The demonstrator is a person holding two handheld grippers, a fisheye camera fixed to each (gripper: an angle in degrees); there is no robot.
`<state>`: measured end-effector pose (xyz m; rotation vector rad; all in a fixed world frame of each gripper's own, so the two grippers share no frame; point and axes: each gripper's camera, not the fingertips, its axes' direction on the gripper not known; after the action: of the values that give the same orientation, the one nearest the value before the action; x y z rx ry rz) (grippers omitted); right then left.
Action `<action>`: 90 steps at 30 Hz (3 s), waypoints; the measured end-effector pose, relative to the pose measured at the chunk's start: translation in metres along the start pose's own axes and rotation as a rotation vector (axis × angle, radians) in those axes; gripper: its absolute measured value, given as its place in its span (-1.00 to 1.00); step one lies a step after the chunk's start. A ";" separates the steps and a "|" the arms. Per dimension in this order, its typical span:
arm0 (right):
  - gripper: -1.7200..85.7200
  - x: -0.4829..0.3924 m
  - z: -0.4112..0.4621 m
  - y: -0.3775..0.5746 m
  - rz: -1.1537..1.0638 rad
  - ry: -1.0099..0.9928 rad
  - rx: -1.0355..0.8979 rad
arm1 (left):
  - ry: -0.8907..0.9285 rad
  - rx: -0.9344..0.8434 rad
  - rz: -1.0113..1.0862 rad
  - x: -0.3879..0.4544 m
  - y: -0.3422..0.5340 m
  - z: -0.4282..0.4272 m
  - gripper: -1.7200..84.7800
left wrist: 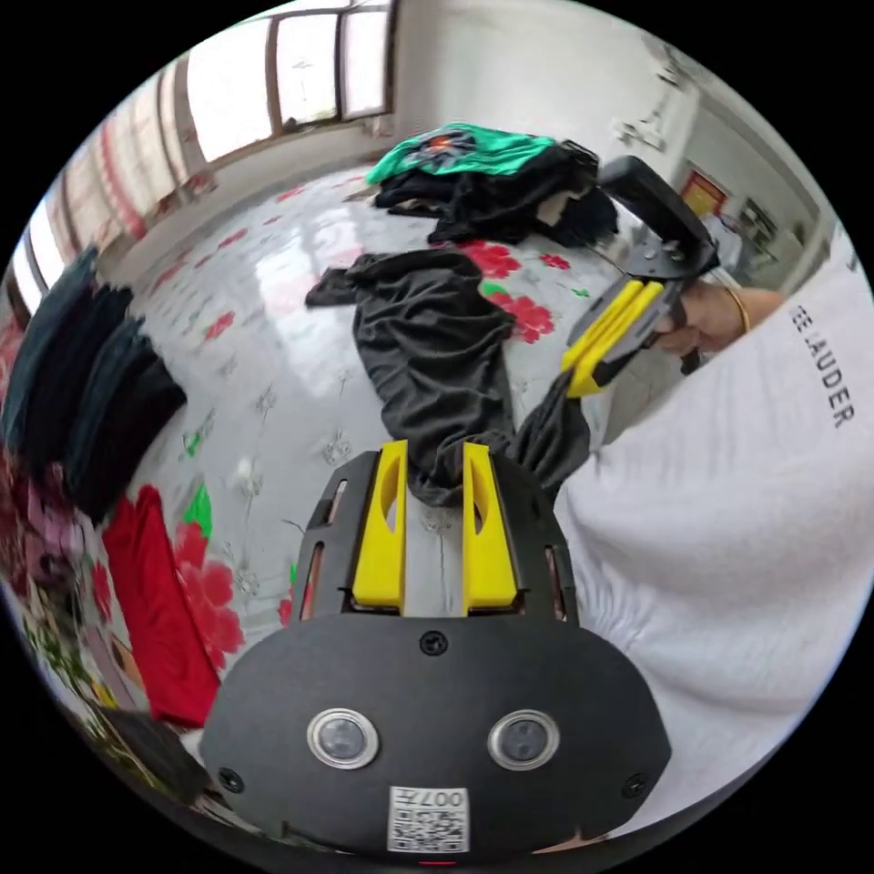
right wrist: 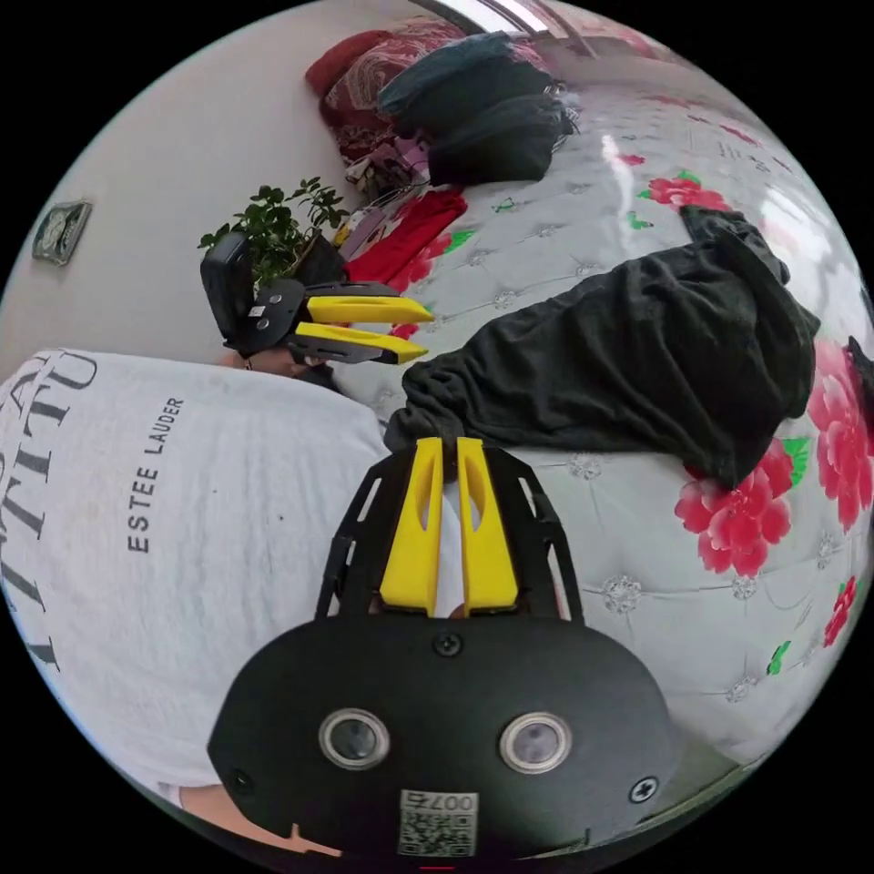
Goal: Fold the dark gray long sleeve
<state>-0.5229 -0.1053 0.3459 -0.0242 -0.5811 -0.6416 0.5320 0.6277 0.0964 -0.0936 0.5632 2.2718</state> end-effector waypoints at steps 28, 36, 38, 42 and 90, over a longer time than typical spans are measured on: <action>-0.74 -0.031 -0.015 0.044 0.079 0.169 0.486 | 0.515 0.673 -0.197 -0.149 0.056 -0.081 -0.96; -0.83 -0.051 -0.104 0.040 0.007 0.316 0.723 | 0.506 0.878 -0.221 -0.148 0.116 -0.150 -0.97; -0.87 -0.078 -0.155 0.057 -0.080 0.356 0.865 | 0.392 0.949 -0.164 -0.141 0.143 -0.194 -0.97; -0.94 -0.160 -0.223 0.085 -0.381 0.457 1.047 | 0.352 1.131 -0.082 -0.129 0.175 -0.245 -0.97; -0.97 0.062 -0.027 0.052 0.414 0.352 0.563 | 0.012 0.283 -0.671 -0.213 0.104 0.033 -0.98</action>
<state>-0.4400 -0.1031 0.3633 0.4766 -0.3810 -0.0588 0.6097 0.4347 0.2154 -0.1323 0.7258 1.5299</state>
